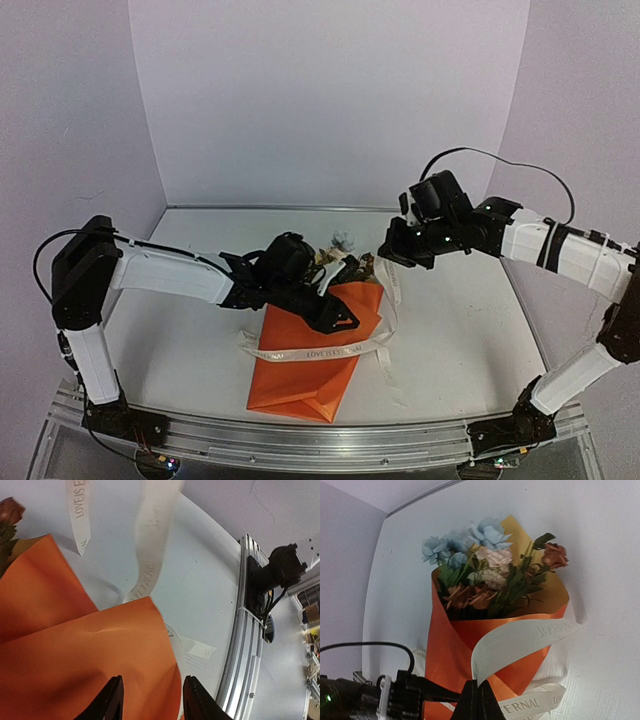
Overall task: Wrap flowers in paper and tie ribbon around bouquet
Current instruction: Place the left side of the ribbon on the folded bouquet, then place the right side of the ribbon on the folded bouquet.
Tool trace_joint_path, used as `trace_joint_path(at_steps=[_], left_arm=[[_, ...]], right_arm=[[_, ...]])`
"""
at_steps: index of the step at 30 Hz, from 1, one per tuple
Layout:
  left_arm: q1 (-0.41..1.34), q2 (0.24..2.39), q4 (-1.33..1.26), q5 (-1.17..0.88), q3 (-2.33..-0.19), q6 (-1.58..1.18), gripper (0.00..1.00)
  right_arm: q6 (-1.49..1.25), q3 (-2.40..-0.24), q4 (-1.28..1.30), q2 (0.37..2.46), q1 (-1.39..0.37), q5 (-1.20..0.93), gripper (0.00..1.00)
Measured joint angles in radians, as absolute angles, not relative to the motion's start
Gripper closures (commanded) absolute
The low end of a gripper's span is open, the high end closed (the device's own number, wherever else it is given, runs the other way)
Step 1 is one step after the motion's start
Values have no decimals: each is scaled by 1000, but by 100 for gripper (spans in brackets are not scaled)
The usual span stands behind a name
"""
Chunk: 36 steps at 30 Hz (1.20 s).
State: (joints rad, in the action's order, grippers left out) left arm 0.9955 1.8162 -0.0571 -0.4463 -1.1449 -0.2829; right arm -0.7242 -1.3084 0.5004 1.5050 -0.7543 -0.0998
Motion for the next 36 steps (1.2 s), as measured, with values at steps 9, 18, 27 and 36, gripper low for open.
trace_joint_path(at_steps=[9, 18, 27, 36], left_arm=[[752, 1447, -462, -507, -719, -593, 38], [619, 1346, -444, -466, -627, -812, 20], [568, 1546, -357, -593, -668, -970, 20], [592, 1611, -204, -647, -778, -925, 19]], right_arm=[[-614, -1491, 481, 1709, -859, -241, 95], [-475, -1639, 493, 1888, -982, -353, 83], [-413, -1637, 526, 1906, -1004, -377, 45], [-382, -1502, 549, 1836, -1004, -293, 26]])
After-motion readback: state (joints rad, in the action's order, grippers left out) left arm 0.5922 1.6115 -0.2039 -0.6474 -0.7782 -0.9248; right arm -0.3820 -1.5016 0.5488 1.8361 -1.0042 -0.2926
